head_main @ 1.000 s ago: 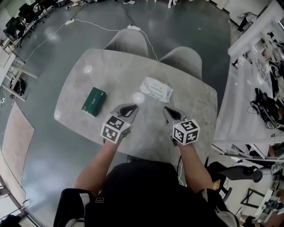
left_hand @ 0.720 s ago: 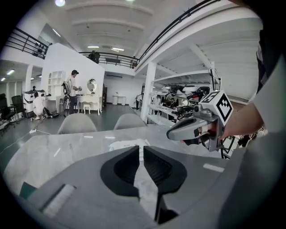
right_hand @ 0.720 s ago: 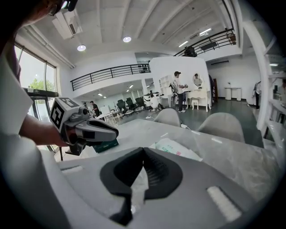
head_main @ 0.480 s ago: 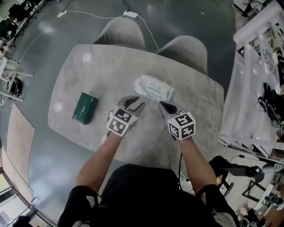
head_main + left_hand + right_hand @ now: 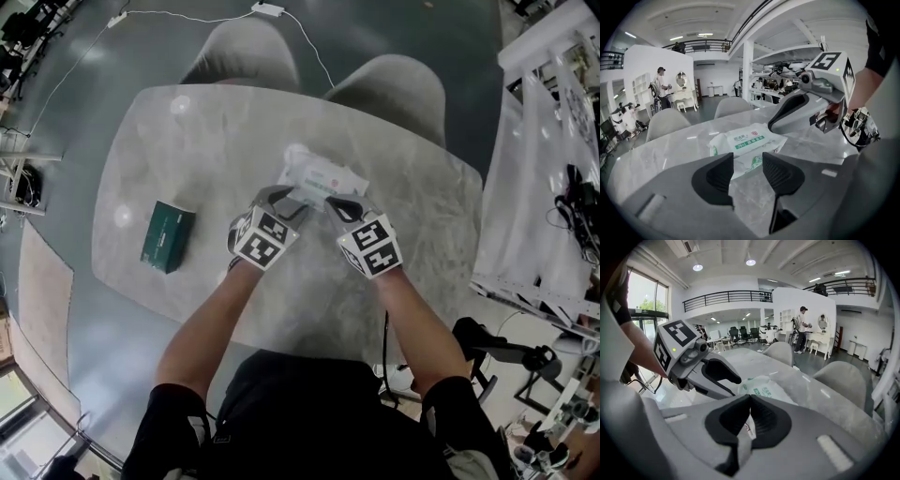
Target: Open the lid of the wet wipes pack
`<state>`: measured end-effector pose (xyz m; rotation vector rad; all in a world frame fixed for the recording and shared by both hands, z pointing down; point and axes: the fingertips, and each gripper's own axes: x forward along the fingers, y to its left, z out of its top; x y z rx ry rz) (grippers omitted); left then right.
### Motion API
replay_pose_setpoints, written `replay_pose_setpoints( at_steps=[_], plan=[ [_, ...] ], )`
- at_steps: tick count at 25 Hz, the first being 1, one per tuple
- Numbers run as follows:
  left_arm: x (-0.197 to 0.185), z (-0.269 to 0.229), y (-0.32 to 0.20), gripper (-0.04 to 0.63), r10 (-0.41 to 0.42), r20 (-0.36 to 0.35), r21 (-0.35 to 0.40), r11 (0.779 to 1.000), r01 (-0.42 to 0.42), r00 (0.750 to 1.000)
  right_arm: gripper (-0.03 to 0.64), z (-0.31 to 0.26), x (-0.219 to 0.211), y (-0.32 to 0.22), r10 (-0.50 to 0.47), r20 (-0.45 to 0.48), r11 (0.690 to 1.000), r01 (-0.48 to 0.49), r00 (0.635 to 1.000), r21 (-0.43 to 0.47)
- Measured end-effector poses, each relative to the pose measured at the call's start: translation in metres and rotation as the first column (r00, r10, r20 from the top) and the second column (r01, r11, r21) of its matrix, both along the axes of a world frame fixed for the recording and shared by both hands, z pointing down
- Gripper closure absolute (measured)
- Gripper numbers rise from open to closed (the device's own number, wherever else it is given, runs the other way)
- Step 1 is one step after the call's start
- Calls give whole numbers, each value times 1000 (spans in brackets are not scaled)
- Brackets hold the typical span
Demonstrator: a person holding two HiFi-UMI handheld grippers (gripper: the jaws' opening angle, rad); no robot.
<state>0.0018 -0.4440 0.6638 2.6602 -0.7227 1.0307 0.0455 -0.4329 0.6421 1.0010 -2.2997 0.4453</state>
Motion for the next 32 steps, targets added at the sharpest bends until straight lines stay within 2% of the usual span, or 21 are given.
replay_pose_setpoints(
  at_steps=[4, 5, 6, 12, 18, 22, 26, 32],
  plan=[
    [-1, 17, -8, 393, 45, 65, 24, 999, -47, 997, 611, 14, -8, -9, -52, -53, 999, 51, 997, -11],
    [-1, 19, -10, 393, 46, 67, 20, 999, -48, 997, 561, 18, -11, -10, -66, -67, 998, 65, 996, -20],
    [-1, 21, -12, 393, 44, 65, 15, 999, -45, 997, 545, 22, -12, -12, -80, -83, 997, 78, 993, -25],
    [-1, 25, -18, 393, 62, 63, 13, 998, -63, 996, 515, 33, -11, -27, -134, -214, 991, 136, 968, -6],
    [-1, 16, -23, 385, 46, 47, 41, 998, -48, 998, 488, 45, -17, -25, -221, -323, 973, 231, 920, -6],
    [1, 18, -23, 380, 103, 56, 57, 993, -107, 993, 486, 50, -20, -24, -231, -375, 967, 254, 898, 14],
    [4, 19, -23, 380, 130, 51, 57, 989, -133, 990, 488, 53, -20, -24, -229, -377, 967, 255, 897, 19],
    [4, 29, -25, 385, 84, 76, 25, 996, -86, 994, 495, 51, -20, -26, -242, -352, 968, 252, 904, -17]
  ],
)
